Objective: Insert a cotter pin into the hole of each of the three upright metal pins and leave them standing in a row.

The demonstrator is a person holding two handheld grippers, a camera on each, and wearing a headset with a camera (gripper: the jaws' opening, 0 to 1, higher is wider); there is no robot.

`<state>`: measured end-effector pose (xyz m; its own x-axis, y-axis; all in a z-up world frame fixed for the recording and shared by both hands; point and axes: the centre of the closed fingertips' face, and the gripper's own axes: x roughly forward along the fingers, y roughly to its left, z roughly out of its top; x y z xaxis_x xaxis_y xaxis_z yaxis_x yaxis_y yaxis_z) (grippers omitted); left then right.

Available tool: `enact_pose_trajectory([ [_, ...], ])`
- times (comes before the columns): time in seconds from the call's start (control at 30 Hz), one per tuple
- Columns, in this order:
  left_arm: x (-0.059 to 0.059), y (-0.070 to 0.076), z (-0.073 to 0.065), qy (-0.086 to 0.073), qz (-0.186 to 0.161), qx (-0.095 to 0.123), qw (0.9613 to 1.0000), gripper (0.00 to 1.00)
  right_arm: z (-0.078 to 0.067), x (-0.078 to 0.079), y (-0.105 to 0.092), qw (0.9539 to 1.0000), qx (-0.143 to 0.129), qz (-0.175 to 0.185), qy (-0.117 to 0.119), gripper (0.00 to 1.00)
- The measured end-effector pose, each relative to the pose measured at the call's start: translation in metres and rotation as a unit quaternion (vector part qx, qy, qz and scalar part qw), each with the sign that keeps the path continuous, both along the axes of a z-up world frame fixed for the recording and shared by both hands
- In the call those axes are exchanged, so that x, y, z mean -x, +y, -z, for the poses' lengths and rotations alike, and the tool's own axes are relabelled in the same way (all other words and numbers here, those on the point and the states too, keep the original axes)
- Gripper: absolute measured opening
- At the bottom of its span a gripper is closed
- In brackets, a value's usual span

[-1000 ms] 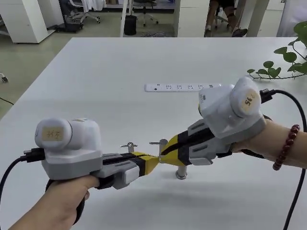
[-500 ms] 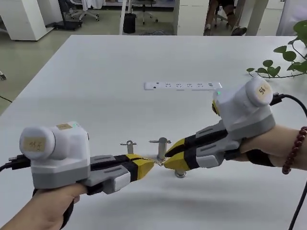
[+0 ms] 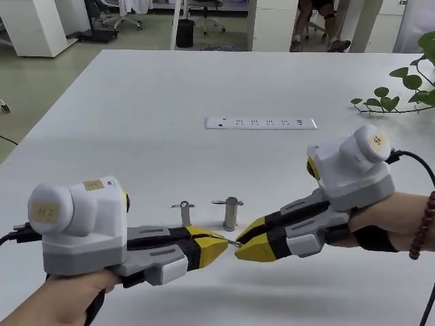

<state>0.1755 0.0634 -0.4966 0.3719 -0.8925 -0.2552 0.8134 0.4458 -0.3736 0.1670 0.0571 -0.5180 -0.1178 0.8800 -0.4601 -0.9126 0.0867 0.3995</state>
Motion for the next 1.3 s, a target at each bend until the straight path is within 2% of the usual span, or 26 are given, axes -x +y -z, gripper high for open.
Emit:
enact_pose_trajectory([
  [0.17, 0.003, -0.003, 0.001, 0.003, 0.011, 0.001, 0.9999, 0.0, -0.003, 0.005, 0.001, 0.9999, -0.011, -0.006, 0.005, 0.07],
  [0.43, 0.004, -0.005, 0.002, 0.006, 0.016, 0.006, 0.9998, 0.0, -0.005, 0.005, 0.002, 0.9998, -0.003, -0.018, -0.013, 0.01],
  [0.5, 0.004, -0.005, 0.002, 0.005, 0.017, 0.007, 0.9998, 0.0, -0.005, 0.006, 0.0, 0.9983, 0.007, -0.041, -0.041, 0.0],
  [0.67, 0.004, -0.005, 0.003, 0.003, 0.017, 0.004, 0.9998, 0.0, -0.003, 0.009, 0.001, 0.9942, 0.029, -0.067, -0.079, 0.0],
  [0.7, 0.005, -0.004, 0.005, 0.003, 0.02, -0.004, 0.9998, 0.0, -0.004, 0.009, 0.002, 0.9944, 0.032, -0.062, -0.08, 0.0],
  [0.77, 0.006, -0.007, 0.011, -0.006, 0.022, -0.014, 0.9996, 0.0, -0.002, 0.002, 0.0, 0.9918, 0.036, -0.072, -0.099, 0.0],
  [0.87, 0.007, -0.011, 0.015, -0.008, 0.025, -0.024, 0.9994, 0.0, -0.001, 0.002, -0.001, 0.989, 0.05, -0.079, -0.115, 0.0],
  [1.17, 0.004, -0.013, 0.019, -0.019, 0.018, -0.037, 0.999, 0.03, 0.005, -0.004, -0.012, 0.9856, 0.077, -0.075, -0.13, 0.0],
  [1.3, -0.001, -0.01, 0.02, -0.033, 0.004, -0.047, 0.9983, 0.13, 0.008, -0.009, -0.021, 0.9832, 0.096, -0.071, -0.138, 0.0],
])
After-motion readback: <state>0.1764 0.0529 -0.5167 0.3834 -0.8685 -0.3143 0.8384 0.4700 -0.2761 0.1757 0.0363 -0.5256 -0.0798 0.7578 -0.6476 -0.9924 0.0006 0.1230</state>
